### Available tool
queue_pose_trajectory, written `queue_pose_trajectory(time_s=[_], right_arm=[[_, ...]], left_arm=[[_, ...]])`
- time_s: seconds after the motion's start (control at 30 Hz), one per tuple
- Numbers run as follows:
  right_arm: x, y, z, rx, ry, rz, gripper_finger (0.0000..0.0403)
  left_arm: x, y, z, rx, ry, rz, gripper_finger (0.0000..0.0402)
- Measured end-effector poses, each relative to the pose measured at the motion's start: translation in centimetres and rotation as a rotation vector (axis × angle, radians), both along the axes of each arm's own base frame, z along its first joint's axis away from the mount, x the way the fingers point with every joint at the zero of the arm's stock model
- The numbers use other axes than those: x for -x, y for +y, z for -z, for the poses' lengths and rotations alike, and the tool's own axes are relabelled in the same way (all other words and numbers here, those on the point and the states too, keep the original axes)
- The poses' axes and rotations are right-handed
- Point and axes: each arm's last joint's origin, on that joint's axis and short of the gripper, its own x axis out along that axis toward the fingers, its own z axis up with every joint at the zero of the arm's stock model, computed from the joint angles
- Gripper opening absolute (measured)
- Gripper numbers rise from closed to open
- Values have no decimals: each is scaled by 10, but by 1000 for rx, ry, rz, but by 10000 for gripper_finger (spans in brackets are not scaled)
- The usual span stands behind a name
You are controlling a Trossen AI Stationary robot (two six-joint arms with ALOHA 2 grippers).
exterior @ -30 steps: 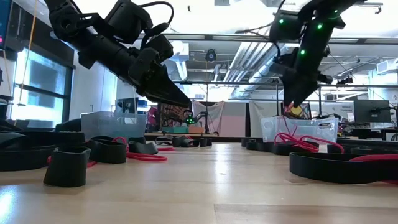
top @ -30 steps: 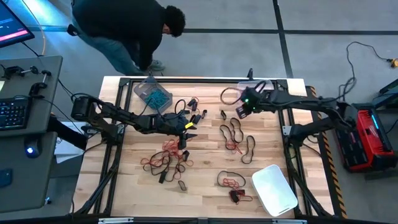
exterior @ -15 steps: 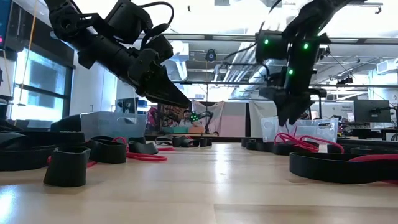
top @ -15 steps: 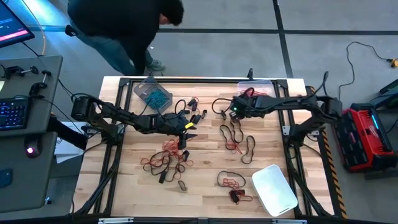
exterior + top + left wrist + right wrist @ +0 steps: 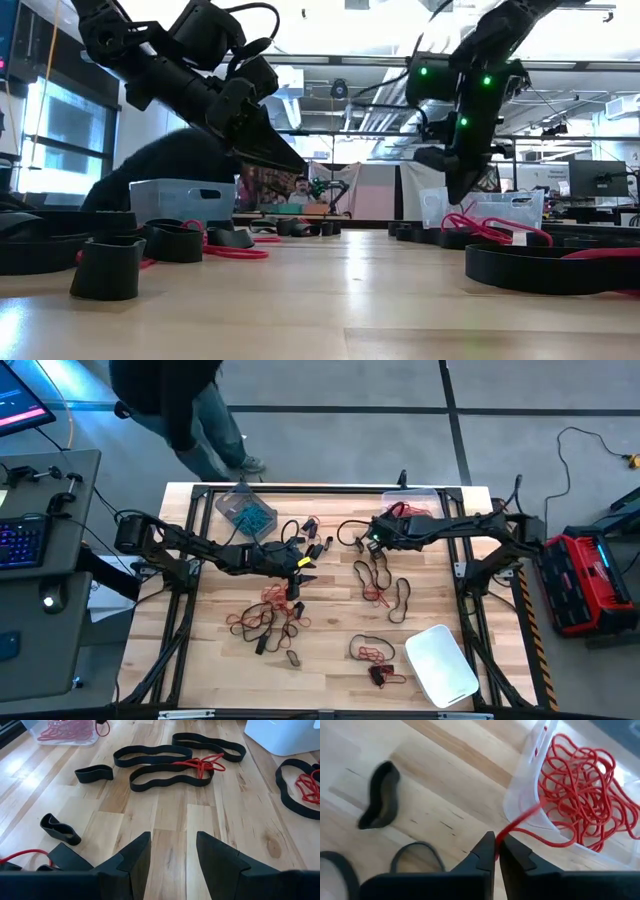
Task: Sort rubber bands into baskets
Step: Put the red rubber band into the transparent bin
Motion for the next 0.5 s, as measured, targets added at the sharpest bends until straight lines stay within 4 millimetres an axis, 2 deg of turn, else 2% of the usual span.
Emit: queue_pose_trajectory(time_s=[0.2, 0.5], right_arm=[[9, 6, -27, 88, -66, -20, 4], [39, 2, -70, 289, -121, 15, 1]], left_arm=[[0, 0, 0, 0, 0, 0, 152], [0, 0, 0, 1, 0, 0, 152]])
